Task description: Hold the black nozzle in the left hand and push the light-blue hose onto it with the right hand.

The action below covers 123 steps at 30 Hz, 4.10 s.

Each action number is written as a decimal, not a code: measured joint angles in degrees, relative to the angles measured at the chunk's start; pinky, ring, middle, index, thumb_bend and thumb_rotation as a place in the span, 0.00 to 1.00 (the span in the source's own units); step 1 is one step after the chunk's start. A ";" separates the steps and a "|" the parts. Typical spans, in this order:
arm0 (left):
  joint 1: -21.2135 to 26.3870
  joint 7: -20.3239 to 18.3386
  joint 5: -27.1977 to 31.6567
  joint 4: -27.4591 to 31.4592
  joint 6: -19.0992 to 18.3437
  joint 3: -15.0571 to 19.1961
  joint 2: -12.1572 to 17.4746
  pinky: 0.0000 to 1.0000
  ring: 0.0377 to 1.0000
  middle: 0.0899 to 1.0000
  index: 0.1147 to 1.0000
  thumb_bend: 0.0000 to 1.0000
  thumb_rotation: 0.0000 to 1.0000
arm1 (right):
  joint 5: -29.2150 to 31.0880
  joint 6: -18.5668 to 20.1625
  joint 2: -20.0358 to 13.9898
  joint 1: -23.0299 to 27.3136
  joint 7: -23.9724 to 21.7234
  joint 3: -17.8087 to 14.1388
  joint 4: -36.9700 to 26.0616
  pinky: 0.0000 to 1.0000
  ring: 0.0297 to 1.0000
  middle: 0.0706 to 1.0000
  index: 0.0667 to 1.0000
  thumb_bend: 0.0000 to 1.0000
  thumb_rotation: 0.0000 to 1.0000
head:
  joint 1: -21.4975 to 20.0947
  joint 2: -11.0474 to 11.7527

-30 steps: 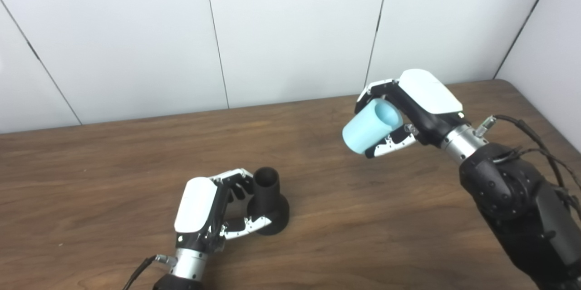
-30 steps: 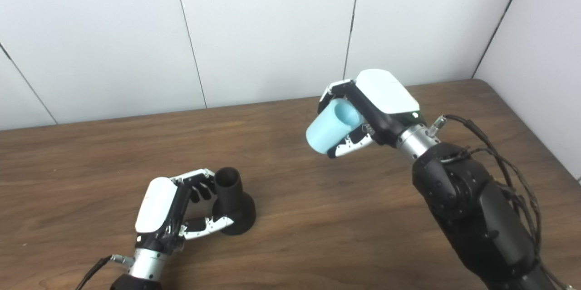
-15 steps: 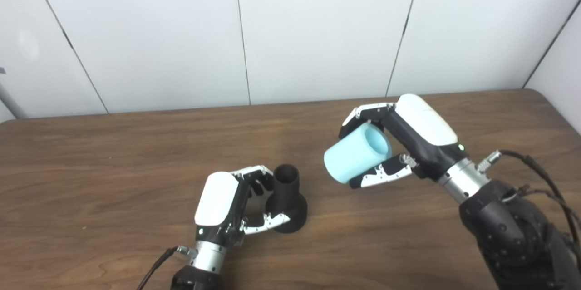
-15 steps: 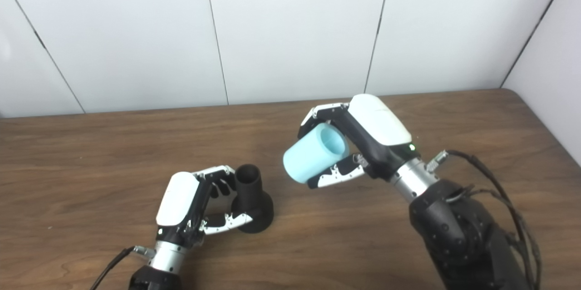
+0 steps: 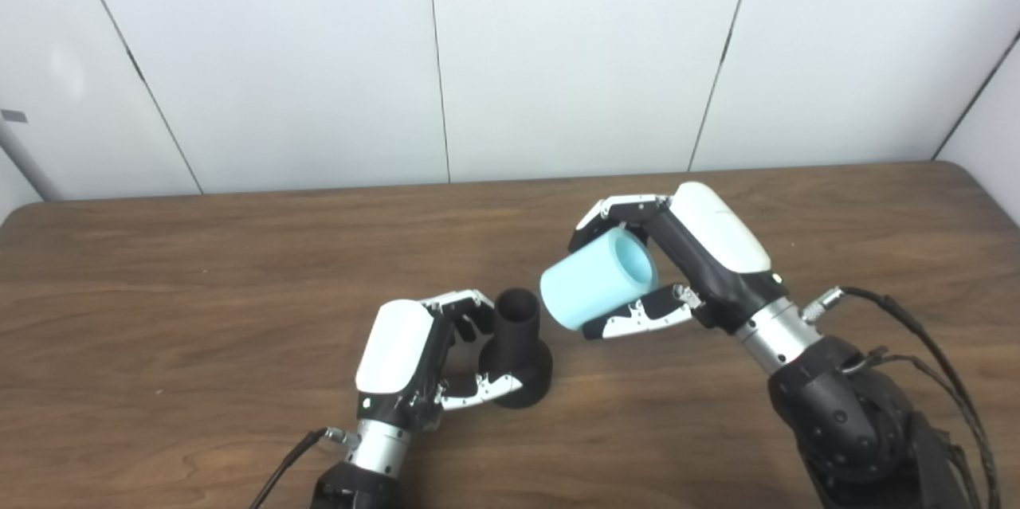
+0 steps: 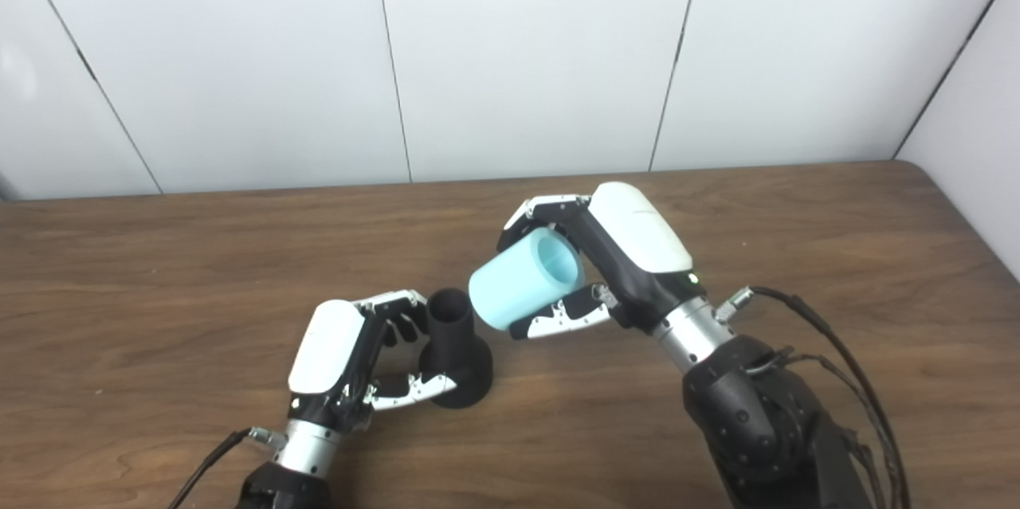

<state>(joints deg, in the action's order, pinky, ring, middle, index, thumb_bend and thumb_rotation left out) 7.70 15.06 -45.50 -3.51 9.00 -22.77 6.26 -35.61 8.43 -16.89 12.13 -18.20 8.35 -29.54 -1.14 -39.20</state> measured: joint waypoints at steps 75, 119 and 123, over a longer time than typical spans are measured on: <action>0.05 -0.03 -1.23 -0.18 -1.98 -1.25 -1.04 0.36 0.42 0.45 0.42 0.48 0.00 | -0.23 -0.13 -1.45 5.90 -4.08 4.74 4.00 0.34 0.37 0.47 0.49 0.50 0.00 | 2.99 -1.14; 0.06 0.10 -1.63 -0.07 -3.78 -2.15 -1.29 0.35 0.40 0.41 0.44 0.48 0.00 | -11.97 0.04 -8.09 20.45 -23.86 15.51 2.70 0.26 0.37 0.47 0.52 0.48 0.00 | 3.60 -2.72; 0.06 0.08 -1.63 -0.02 -3.85 -2.21 -1.27 0.34 0.41 0.41 0.44 0.48 0.00 | -13.24 0.08 -8.09 21.64 -26.03 16.38 2.17 0.25 0.37 0.48 0.51 0.49 0.00 | 3.34 -2.81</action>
<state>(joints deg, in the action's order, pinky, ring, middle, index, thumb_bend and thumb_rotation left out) 7.75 15.14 -47.13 -3.53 5.14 -24.98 5.00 -48.85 8.51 -24.98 33.77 -44.23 24.73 -27.37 2.20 -42.01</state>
